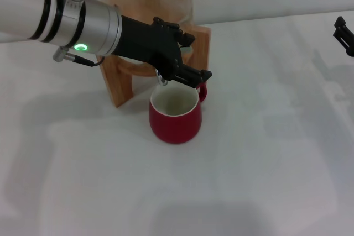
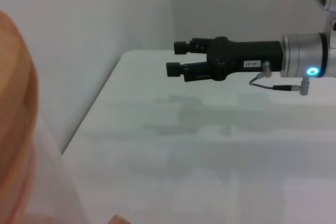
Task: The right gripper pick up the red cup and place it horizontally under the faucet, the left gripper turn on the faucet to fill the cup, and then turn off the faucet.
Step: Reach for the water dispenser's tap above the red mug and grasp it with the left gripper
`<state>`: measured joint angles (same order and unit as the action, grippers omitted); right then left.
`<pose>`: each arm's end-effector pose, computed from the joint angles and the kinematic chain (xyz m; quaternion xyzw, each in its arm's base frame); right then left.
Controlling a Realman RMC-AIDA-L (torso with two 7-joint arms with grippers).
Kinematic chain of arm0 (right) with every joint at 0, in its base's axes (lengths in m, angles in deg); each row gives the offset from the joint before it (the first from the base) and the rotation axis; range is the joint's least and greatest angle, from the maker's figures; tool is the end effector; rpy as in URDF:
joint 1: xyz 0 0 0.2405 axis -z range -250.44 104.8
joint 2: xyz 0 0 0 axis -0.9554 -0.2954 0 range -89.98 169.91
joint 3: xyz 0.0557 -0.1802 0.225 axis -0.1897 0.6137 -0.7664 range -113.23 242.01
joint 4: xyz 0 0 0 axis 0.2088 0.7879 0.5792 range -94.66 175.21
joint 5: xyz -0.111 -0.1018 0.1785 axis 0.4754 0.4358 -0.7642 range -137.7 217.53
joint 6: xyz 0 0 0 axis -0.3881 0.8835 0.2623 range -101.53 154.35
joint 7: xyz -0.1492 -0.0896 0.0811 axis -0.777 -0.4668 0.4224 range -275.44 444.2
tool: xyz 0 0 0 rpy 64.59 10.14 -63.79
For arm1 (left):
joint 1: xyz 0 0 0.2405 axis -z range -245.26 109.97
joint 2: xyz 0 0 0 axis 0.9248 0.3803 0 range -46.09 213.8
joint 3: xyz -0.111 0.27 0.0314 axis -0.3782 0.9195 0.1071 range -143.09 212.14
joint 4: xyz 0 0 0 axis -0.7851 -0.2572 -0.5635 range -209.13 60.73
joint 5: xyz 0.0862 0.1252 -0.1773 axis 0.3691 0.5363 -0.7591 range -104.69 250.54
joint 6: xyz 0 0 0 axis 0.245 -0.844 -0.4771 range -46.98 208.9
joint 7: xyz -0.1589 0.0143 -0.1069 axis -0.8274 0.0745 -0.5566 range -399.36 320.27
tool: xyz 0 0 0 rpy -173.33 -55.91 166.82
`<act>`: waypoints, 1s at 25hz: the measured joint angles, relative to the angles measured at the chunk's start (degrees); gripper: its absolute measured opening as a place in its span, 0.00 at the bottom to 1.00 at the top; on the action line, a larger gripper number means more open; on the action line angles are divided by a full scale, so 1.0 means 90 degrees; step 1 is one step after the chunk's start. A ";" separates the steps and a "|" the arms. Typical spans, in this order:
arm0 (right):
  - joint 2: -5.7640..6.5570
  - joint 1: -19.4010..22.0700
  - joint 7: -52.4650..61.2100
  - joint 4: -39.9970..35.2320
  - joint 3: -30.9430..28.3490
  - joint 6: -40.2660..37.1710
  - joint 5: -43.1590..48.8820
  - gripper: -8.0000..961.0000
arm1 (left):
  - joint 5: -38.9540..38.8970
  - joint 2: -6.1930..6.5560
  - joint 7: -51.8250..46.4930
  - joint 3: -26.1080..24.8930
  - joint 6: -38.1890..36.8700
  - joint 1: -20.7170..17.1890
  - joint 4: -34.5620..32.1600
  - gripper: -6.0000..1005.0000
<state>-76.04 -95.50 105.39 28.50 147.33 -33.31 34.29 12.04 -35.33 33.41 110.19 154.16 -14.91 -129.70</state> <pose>0.4148 0.4174 0.0244 -0.6279 0.2925 0.3127 0.6499 -0.0723 0.4607 -0.1138 -0.9949 -0.0129 -0.0497 0.0868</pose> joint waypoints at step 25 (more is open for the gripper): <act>-0.0001 0.0021 0.0010 -0.0010 -0.0017 -0.0005 0.0000 0.88 | 0.0108 0.0040 -0.0150 -0.0045 0.0383 0.0002 -0.0186 0.87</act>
<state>-76.05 -95.32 105.47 28.41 147.18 -33.36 34.29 13.02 -34.97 32.06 109.78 157.61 -14.90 -131.37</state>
